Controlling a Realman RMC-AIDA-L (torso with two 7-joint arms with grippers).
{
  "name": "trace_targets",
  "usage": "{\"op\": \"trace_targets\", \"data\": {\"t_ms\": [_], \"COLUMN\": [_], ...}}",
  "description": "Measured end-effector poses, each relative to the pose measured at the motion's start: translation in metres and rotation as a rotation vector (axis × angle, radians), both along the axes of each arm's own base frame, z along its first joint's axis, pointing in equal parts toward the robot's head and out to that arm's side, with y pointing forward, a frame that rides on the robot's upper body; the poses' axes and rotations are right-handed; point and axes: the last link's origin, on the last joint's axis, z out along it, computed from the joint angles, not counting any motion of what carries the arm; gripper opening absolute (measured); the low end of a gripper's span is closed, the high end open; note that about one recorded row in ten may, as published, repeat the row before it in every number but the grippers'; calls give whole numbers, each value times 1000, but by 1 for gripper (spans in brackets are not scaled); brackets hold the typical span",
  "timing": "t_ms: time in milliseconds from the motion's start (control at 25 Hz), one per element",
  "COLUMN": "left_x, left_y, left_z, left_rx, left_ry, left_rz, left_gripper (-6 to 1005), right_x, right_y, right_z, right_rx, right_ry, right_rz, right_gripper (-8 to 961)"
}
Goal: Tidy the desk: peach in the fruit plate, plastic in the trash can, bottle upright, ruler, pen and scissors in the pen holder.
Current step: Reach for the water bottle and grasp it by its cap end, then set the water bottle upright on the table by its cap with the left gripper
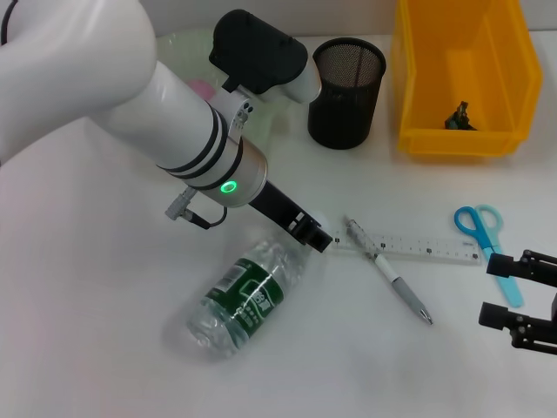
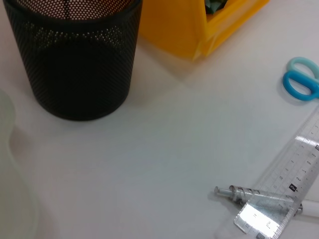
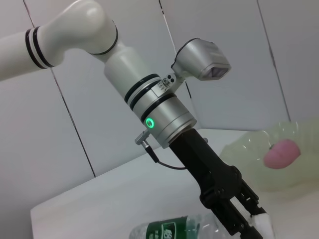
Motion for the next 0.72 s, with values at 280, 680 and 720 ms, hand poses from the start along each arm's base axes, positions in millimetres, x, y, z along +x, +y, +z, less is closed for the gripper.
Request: {"op": "trace_targets", "data": {"t_ms": [280,680,720], "left_x": [-1,5,5], "left_y": [-3,-8,-8], "left_z": [-3,-1,-1], "left_rx": [-13,-21,-21], "left_ry": [16,1,1], "left_rz": [-21,-87,-87], "left_gripper": [538,438,438], "right_x": [0,1,1], "right_y": [1,1,1], "right_z": [-3,-3,-3], "right_rx": [-1,0,1], "right_ry": [4,4,7], "right_rz": [-12,-15,-16], "right_gripper": [737,738,738]}}
